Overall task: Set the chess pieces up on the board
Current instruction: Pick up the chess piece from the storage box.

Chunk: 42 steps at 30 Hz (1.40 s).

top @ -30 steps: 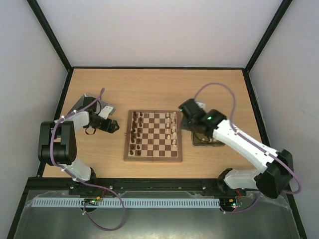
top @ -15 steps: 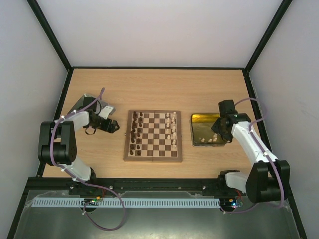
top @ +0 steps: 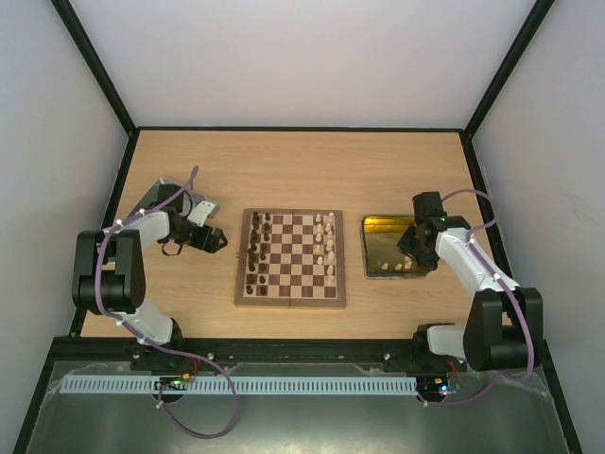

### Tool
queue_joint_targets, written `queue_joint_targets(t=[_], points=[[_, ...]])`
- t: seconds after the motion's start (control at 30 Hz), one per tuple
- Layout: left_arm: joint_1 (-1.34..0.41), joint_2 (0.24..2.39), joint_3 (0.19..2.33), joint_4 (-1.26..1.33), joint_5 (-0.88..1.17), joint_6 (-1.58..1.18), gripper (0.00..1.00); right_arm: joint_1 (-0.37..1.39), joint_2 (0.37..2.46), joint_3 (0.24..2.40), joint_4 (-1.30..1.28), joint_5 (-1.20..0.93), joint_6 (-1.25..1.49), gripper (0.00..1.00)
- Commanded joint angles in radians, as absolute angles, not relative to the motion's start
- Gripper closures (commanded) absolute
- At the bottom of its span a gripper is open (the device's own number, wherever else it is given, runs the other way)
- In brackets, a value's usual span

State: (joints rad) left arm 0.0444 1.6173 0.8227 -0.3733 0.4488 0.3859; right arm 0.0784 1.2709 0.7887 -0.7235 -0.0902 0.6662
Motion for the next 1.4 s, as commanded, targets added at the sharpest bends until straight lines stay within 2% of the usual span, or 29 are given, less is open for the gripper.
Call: queue_joint_targets(t=[0.0, 0.2, 0.5, 1.13, 1.37], points=[[0.049, 1.602, 0.818, -0.393, 0.468, 0.402, 0.13, 0.074, 1.288, 0.790, -0.698, -0.073, 0.651, 0.65], [0.049, 1.603, 0.820, -0.393, 0.469, 0.400, 0.13, 0.072, 1.306, 0.799, -0.688, -0.063, 0.654, 0.65], [0.049, 1.605, 0.820, -0.392, 0.468, 0.402, 0.13, 0.071, 1.347, 0.803, -0.669, -0.068, 0.658, 0.71], [0.049, 1.600, 0.818, -0.389, 0.466, 0.402, 0.13, 0.050, 1.396, 0.804, -0.650, -0.035, 0.660, 0.71], [0.049, 1.603, 0.819, -0.389, 0.467, 0.402, 0.13, 0.048, 1.410, 0.799, -0.633, -0.063, 0.664, 0.75]])
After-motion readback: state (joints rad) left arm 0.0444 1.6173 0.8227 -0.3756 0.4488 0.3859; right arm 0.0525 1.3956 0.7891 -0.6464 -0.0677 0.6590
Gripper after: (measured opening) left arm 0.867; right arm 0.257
